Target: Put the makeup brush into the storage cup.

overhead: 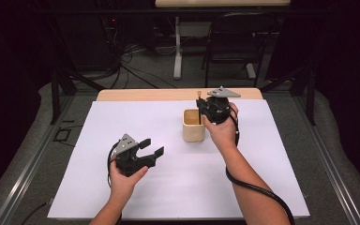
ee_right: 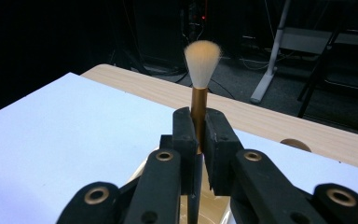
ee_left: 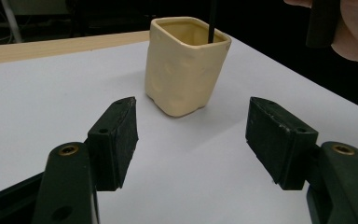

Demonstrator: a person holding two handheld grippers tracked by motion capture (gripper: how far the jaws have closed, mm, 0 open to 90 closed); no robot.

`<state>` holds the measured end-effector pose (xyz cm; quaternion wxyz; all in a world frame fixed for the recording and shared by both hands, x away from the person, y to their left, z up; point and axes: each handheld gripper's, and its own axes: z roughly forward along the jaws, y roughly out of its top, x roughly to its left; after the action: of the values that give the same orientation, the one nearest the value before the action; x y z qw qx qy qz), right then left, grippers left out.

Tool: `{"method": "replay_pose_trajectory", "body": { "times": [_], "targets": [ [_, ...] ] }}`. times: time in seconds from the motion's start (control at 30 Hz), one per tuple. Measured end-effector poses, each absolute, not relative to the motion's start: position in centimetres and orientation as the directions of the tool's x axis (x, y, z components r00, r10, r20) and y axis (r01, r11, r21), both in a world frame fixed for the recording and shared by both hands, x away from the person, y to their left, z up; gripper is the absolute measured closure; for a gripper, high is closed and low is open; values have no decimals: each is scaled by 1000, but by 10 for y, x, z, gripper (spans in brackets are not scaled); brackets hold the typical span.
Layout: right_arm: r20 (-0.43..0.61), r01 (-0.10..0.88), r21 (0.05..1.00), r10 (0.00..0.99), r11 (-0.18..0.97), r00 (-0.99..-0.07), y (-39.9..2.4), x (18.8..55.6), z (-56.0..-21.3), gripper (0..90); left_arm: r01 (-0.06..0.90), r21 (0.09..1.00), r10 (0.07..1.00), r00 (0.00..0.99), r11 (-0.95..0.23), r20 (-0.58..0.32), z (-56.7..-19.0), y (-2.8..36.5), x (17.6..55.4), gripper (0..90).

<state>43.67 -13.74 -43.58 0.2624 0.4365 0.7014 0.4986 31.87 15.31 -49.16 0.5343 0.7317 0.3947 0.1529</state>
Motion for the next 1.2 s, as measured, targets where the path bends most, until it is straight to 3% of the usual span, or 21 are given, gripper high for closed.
{"method": "replay_pose_trajectory", "body": {
  "times": [1.2],
  "targets": [
    [72, 391, 909, 871, 143, -486, -133, 439, -454, 839, 413, 903, 741, 641, -114, -200, -492, 153, 319, 346]
  ]
}}
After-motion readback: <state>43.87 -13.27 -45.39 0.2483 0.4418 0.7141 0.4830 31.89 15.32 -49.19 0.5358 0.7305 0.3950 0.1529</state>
